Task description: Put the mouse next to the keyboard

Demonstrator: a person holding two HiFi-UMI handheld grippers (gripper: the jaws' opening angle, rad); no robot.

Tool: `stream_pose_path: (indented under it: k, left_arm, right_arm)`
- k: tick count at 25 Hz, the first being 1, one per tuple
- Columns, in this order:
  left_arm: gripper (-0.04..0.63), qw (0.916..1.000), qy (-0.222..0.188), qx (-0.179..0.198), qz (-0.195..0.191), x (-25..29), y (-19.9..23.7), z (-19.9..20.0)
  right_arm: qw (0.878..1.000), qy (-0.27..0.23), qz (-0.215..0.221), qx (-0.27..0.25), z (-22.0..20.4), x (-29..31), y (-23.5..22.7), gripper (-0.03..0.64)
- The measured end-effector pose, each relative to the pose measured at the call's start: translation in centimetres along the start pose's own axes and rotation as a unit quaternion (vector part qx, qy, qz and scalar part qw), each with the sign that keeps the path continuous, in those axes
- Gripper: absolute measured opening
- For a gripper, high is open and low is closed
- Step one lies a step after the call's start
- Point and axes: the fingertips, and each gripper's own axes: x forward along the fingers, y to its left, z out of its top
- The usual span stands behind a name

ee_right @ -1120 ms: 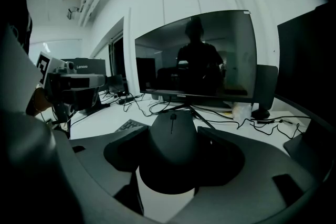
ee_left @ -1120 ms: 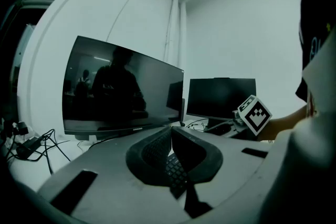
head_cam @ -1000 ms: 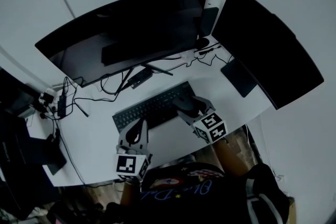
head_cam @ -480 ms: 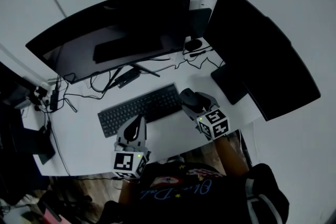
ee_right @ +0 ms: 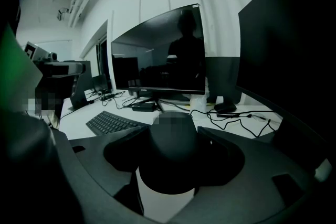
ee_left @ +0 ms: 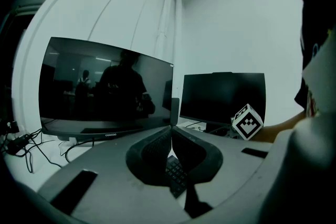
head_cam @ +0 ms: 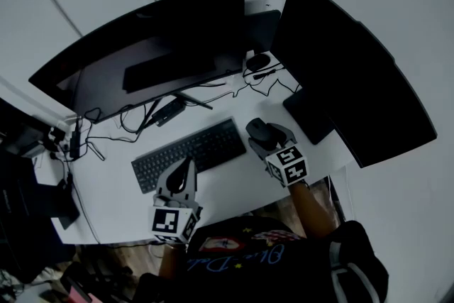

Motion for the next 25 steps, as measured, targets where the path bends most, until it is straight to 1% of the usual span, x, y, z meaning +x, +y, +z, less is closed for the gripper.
stream_pose_path:
  k: [3, 7, 15, 25]
  left_arm:
    - [0.003, 1.0, 0.001, -0.008, -0.005, 1.2, 0.3, 0.4]
    - [0.003, 0.9999, -0.003, 0.008, -0.013, 2.4, 0.7, 0.8]
    - [0.003, 0.9997, 0.015, -0.019, -0.01, 3.7, 1.8, 0.2]
    - [0.003, 0.9993, 0.023, -0.03, -0.006, 4.7, 3.2, -0.5]
  right_arm:
    - [1.0, 0.01, -0.006, 0.001, -0.5, 0.8, -0.7, 0.272]
    - [1.0, 0.021, -0.013, 0.005, -1.1, 2.0, -1.4, 0.272]
    - [0.999, 0.045, -0.028, 0.007, -2.9, 4.2, -2.6, 0.272]
    - [0.996, 0.074, -0.04, 0.018, -5.1, 6.3, -3.5, 0.272]
